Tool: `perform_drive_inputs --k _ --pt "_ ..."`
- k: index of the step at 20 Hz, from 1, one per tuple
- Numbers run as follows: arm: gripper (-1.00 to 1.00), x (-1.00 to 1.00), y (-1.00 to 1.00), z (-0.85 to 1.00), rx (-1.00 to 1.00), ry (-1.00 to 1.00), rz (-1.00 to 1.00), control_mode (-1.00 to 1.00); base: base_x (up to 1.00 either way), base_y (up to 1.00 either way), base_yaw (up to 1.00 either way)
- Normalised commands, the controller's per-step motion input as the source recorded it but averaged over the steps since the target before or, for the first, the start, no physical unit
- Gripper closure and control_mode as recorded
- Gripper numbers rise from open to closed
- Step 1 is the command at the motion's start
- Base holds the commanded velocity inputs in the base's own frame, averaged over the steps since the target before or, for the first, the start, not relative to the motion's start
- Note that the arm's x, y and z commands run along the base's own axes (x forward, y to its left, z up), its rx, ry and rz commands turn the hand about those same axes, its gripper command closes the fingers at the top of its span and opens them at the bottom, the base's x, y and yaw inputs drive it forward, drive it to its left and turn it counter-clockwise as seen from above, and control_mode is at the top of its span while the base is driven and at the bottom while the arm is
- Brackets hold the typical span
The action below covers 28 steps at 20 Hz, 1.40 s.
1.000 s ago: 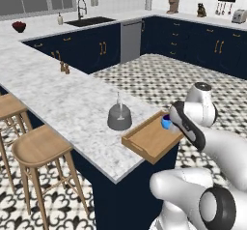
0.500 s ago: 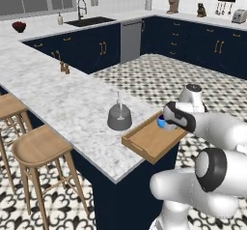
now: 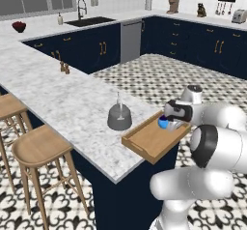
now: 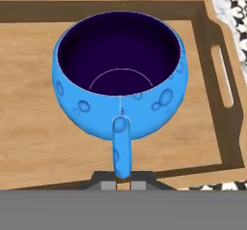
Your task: Pick the kettle from the counter and place it on the tray. Then pick the mug from the cabinet and place it on the tray. Then close the cabinet doors.
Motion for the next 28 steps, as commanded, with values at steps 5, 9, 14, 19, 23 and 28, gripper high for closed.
perform_drive_inputs --k 5,9,14,19,23,28 --pt "1.0 0.11 -0.03 -0.25 0.0 0.0 0.01 -1.0 0.0 0.0 0.0" --pt "1.0 0.19 -0.03 -0.23 0.0 0.0 0.01 -1.0 0.0 0.0 0.0" --pt "1.0 0.31 -0.02 -0.18 0.0 0.02 0.02 -1.0 0.0 0.0 0.0" --pt "1.0 0.29 0.0 -0.12 0.0 0.03 0.0 -1.0 0.0 0.0 0.0" --pt "1.0 0.16 0.0 -0.13 0.0 0.03 0.01 -1.0 0.0 0.0 0.0" --pt "-1.0 0.0 0.0 -0.03 0.0 0.01 0.0 -1.0 0.0 0.0 0.0"
